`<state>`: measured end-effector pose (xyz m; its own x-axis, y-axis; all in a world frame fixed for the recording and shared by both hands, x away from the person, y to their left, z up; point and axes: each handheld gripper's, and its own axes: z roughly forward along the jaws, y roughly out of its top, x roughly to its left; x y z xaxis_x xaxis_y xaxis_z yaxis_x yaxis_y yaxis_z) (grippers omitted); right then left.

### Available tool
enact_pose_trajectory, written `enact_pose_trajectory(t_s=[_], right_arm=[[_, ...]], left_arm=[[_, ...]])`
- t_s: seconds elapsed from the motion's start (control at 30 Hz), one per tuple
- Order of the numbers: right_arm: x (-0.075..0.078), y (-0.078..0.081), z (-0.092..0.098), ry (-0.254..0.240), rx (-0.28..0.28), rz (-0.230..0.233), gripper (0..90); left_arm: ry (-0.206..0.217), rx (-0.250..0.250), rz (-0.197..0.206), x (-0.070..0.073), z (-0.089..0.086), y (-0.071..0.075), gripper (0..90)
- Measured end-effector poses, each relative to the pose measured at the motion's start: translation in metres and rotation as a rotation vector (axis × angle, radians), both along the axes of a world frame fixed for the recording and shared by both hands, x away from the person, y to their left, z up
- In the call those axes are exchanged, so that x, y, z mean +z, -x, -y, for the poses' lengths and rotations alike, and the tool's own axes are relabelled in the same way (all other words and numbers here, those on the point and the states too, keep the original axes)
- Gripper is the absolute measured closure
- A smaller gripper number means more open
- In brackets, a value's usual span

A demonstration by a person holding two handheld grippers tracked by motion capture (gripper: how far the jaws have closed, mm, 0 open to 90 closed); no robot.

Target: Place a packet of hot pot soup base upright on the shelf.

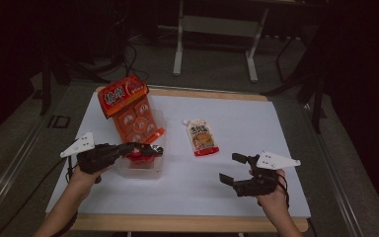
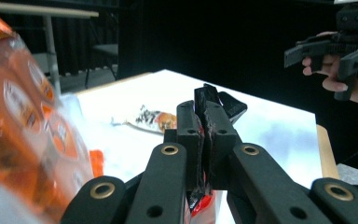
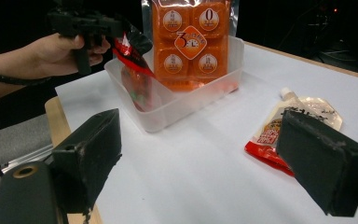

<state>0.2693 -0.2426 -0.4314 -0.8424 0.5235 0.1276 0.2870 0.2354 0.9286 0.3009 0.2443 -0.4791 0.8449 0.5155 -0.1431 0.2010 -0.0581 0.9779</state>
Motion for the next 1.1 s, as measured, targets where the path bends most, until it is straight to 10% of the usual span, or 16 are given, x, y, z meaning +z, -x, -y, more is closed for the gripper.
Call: enact_pose_trajectory(t_s=[0.4,1.1], right_arm=[[0.000,-0.002,-0.004,0.010,0.010,-0.005,14.1],[0.003,-0.006,-0.001,0.008,-0.003,0.012,14.4]], left_arm=[[-0.050,0.068,-0.054,0.000,-0.009,0.005,78.0],[-0.016,0.072,-0.024,0.039,0.021,0.020,5.2]])
